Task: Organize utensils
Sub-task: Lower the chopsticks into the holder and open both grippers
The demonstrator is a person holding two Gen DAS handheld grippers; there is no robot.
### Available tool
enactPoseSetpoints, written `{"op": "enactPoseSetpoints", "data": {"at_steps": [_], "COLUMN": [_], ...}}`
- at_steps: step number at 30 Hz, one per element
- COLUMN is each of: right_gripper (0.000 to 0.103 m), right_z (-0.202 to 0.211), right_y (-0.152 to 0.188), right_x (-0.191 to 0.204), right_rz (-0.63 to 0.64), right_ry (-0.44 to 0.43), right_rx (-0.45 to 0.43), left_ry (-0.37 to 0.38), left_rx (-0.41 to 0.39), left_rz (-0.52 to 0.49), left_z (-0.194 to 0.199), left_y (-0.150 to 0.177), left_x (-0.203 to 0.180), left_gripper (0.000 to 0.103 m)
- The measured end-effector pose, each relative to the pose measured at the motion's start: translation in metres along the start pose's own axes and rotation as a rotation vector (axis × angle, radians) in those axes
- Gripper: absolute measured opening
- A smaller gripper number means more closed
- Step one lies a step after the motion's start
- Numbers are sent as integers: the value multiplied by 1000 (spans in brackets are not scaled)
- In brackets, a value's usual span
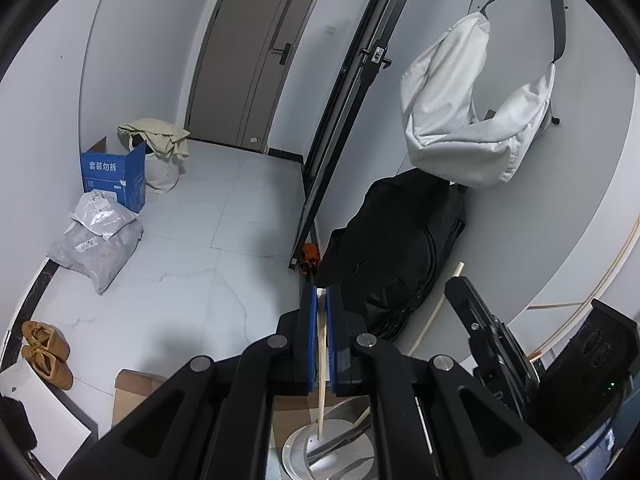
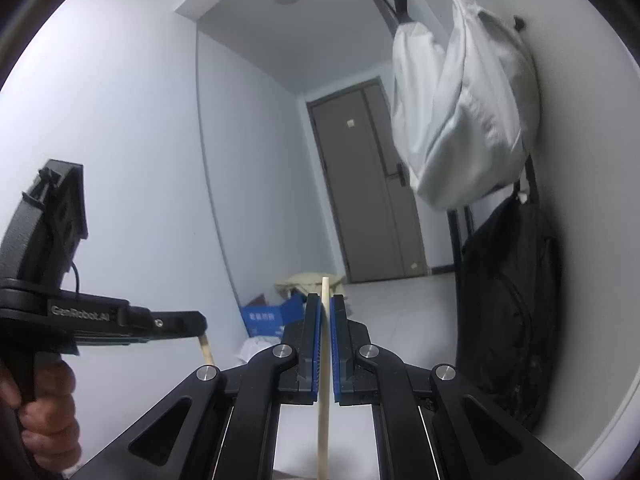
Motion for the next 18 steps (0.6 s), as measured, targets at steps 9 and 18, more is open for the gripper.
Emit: {"op": "enactPoseSetpoints", "data": {"at_steps": [9, 18], "right_gripper": [4, 4], "right_z": [0, 23], "right_y": [23, 45], "right_x": [6, 25], "right_rz": [49, 55], "right_ry": [-20, -104], "right_rx": [40, 132], "left_ry": [17, 77], "left_rx": [22, 133], "left_rz": [-34, -53], "left_z": [-4, -5], "left_y": [10, 35], "left_x": [-10, -15], "left_gripper": [1, 1]}}
Point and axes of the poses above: each gripper's, at about its wrist camera, not at the fingertips, and z roughly against the way its jaws point, x to its left, y to its underside, the point moved 9 cm from there along -z, roughly the way its jaws point, and after that the axes turned 10 degrees about -x, right-handed, at the moved point
